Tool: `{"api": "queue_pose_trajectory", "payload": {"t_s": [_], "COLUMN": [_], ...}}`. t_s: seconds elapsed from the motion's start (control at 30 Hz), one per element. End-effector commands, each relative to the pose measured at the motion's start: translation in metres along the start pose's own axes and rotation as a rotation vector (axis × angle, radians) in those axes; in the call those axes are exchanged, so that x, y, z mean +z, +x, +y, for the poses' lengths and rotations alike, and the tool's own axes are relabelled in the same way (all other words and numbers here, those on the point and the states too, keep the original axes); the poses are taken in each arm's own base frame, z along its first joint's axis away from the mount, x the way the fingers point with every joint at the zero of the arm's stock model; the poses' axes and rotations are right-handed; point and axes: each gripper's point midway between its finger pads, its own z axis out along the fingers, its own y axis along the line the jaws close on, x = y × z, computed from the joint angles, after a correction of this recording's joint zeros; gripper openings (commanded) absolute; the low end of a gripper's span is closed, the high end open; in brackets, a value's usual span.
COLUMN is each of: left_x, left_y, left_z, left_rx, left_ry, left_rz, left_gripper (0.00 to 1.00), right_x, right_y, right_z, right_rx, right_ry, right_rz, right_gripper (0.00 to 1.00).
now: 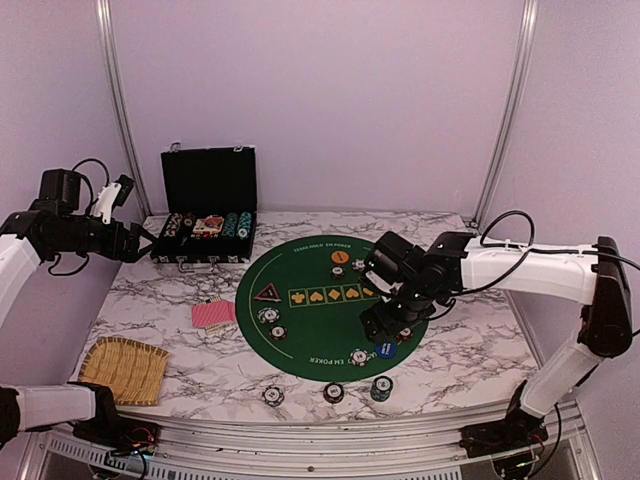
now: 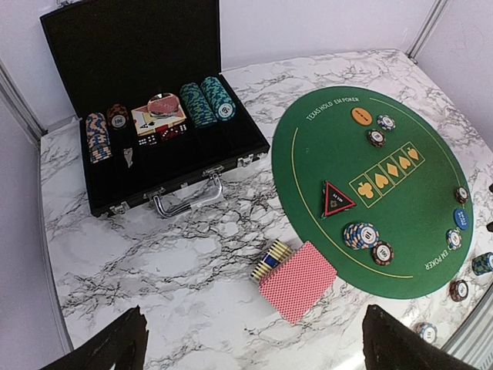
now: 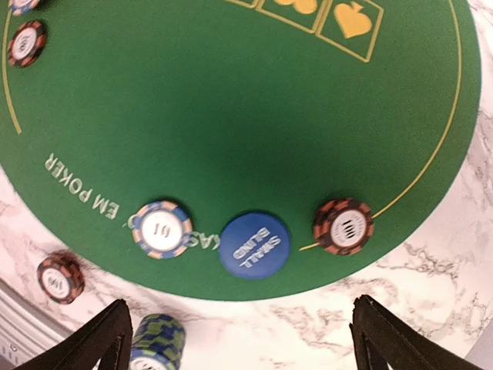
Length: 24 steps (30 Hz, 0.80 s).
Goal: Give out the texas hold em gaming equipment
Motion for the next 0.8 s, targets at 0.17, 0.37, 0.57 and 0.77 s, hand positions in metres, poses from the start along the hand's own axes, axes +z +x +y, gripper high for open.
{"api": "queue_pose_trajectory", "payload": {"t_s": [0.17, 0.37, 0.57, 0.77], "left_x": [0.001, -0.001, -0.001, 0.0], "left_y": [0.006, 0.008, 0.008, 0.009], "left_z": [0.008, 0.009, 0.008, 0.006], "left_rx": [-0.002, 0.01, 0.013, 0.007], "left_ry": [-0.037, -0.048, -0.044, -0.035], "left_rz": [0.04, 0.043, 0.048, 0.05], "left_gripper": [0.99, 0.99, 0.99, 0.99], "right_x": [-0.042, -0.04, -0.043, -0.037], "right_y": [0.011, 0.019, 0.013, 0.017], "right_z": [0.028, 0.031, 0.039, 0.053], "right_rx": [0.021, 0.033, 0.04, 0.025], "right_ry": [-0.047, -0.065, -0.114, -0.177], "right_rz": [-0.025, -0.012, -0.037, -0.017], "right_gripper": [0.99, 0.99, 0.99, 0.99]}}
